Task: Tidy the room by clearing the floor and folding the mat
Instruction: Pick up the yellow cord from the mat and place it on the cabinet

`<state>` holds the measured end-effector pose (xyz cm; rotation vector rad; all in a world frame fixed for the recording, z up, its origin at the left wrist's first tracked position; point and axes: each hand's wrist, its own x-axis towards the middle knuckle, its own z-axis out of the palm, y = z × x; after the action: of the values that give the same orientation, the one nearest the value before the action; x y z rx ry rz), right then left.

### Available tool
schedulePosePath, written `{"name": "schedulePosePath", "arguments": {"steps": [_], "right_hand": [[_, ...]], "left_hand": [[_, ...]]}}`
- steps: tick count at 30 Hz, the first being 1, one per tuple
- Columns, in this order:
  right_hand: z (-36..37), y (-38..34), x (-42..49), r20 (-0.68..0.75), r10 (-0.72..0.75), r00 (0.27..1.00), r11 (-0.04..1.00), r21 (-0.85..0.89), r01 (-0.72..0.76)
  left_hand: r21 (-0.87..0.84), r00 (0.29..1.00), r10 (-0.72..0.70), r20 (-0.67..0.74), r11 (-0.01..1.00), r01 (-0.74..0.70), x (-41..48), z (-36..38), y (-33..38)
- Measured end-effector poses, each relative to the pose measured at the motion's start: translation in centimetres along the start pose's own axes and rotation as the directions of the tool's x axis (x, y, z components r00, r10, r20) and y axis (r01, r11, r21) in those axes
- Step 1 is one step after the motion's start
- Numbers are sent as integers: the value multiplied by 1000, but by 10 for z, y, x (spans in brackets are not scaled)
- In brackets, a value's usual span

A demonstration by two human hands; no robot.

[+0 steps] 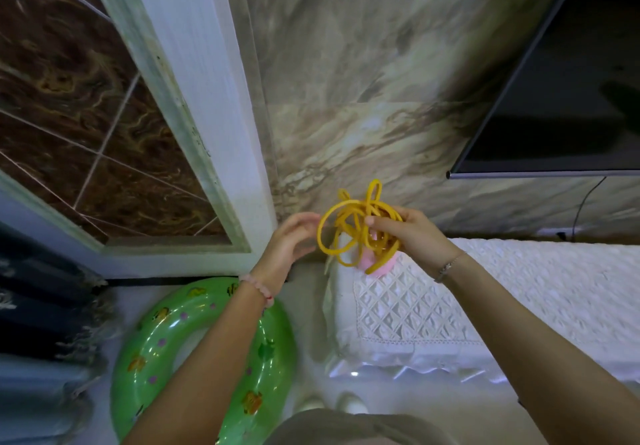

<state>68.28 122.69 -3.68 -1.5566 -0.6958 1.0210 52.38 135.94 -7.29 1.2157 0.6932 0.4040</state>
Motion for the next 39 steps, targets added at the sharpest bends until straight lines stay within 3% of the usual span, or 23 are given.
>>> {"name": "schedulePosePath", "arguments": {"steps": [3, 7, 10, 13, 16, 18, 20, 22, 26, 32, 34, 39], "right_hand": [[-8, 1, -7, 19, 36, 999, 992, 121, -38], [-19, 4, -18, -9, 95, 995, 953, 291, -88], [-28, 10, -27, -69, 139, 988, 921, 375, -104], [-35, 20, -33, -136, 197, 971, 908, 398, -129], [-42, 30, -36, -276, 236, 932, 916, 385, -118], [-51, 41, -36, -403, 232, 885, 947, 302, -111], [-57, 53, -35, -500, 197, 843, 976, 185, -118], [-54, 65, -33, -550, 163, 819, 986, 117, -118], [-26, 80, -23, -460, 83, 884, 976, -139, -164], [10, 83, -29, -176, 48, 983, 976, -203, -84], [13, 93, -31, -129, 54, 990, 976, -201, -79], [5, 117, -29, -363, 83, 928, 960, -221, -172]], "left_hand": [[46, 993, -37, 109, 998, 32, 8, 12, -21], [307, 958, -11, 285, 948, -81, 19, 34, -57], [530, 950, 21, 311, 826, -191, 25, 50, -71], [698, 950, -33, 312, 686, -205, 24, 71, -85], [778, 955, -31, 294, 588, -220, 28, 77, -103], [654, 968, -18, 251, 740, -156, 27, 70, -105], [400, 979, -87, 187, 916, 5, 23, 62, -95], [199, 970, -179, 167, 969, 145, 20, 57, -83], [-110, 886, -378, 268, 902, 418, 23, 62, -65], [-360, 845, -469, 257, 765, 534, 25, 68, -65], [-363, 823, -500, 269, 739, 567, 27, 66, -75], [-133, 711, -615, 341, 717, 684, 26, 69, -85]]}}
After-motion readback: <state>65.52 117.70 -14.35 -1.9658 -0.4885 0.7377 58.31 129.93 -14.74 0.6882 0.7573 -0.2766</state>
